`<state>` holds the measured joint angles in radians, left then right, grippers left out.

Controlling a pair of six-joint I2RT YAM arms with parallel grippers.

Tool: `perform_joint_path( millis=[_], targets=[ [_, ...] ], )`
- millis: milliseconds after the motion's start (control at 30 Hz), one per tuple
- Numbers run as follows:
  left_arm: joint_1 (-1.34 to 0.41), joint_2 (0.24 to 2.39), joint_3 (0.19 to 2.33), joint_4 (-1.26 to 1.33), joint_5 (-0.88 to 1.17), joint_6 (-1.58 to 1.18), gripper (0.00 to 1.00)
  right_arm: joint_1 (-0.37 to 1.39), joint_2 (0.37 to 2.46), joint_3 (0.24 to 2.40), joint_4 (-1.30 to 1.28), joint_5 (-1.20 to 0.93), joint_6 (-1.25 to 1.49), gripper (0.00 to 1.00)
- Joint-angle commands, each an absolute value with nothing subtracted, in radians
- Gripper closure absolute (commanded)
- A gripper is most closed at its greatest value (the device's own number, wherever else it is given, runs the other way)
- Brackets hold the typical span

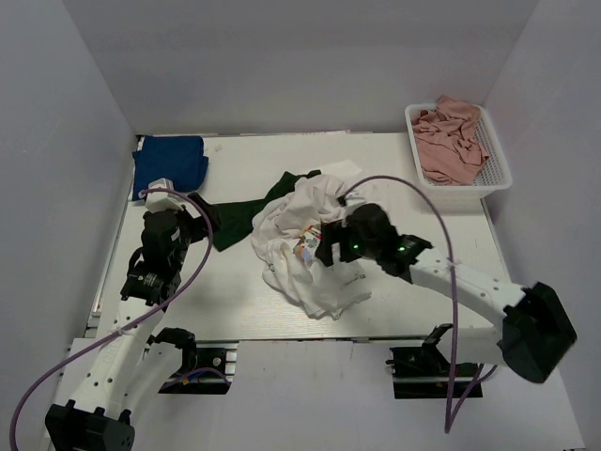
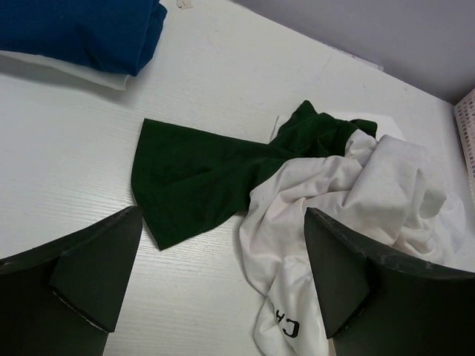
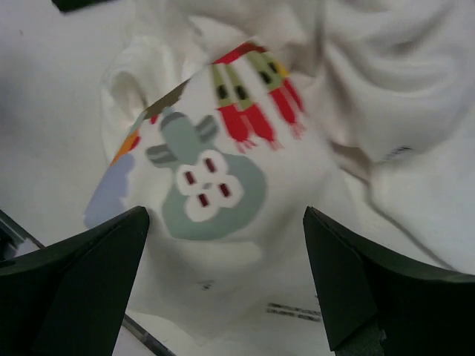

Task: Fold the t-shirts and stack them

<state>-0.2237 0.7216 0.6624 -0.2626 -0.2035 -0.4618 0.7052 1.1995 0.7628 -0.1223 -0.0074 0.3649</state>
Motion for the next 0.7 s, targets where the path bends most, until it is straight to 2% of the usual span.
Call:
perform_joint_path(
  millis=[0, 167, 300, 333, 467, 533, 667],
  targets=[
    [-0.218, 0.716, 0.667, -0.278, -0.229, -0.469, 0.0, 0.91, 1.297, 0.839, -0.209, 0.21, 0.324, 0.09],
    [-0.218, 0.716, 0.658, -0.279, -0.219, -0.469, 0.0, 1.038, 1.503, 0.868, -0.155, 0.27, 0.348, 0.09],
    [-0.218, 0.726, 0.667, -0.291, -0.253, -0.479, 0.0, 1.1, 1.623, 0.939, -0.199, 0.419, 0.371, 0.11],
    [-0.218, 0.726, 0.667, -0.291, -0.253, -0.479, 0.0, 1.11, 1.649, 0.949, -0.222, 0.44, 0.376, 0.16],
    [-0.218, 0.726, 0.667, -0.301, -0.264, -0.488, 0.0, 1.109, 1.687, 0.983, -0.253, 0.483, 0.433, 0.98],
    [-0.218, 0.726, 0.667, -0.31, -0.282, -0.488, 0.0, 1.115, 1.665, 1.009, -0.271, 0.535, 0.483, 1.0],
    [-0.218, 0.716, 0.667, -0.31, -0.282, -0.497, 0.0, 1.106, 1.461, 1.019, -0.238, 0.572, 0.457, 1.0]
  ],
)
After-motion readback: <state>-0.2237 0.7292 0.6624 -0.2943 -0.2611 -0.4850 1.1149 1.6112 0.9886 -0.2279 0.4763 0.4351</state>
